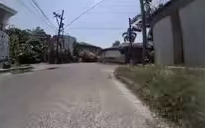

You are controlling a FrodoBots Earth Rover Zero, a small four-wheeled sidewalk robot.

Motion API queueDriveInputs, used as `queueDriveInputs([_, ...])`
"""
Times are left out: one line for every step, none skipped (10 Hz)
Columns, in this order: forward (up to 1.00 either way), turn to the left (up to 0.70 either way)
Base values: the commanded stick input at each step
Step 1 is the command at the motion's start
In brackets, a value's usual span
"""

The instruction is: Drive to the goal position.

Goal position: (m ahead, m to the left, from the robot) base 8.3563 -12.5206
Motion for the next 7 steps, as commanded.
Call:
queueDriveInputs([1.0,0.0])
queueDriveInputs([1.0,0.0])
queueDriveInputs([1.0,0.0])
queueDriveInputs([1.0,0.0])
queueDriveInputs([1.0,0.0])
queueDriveInputs([1.0,0.0])
queueDriveInputs([1.0,0.0])
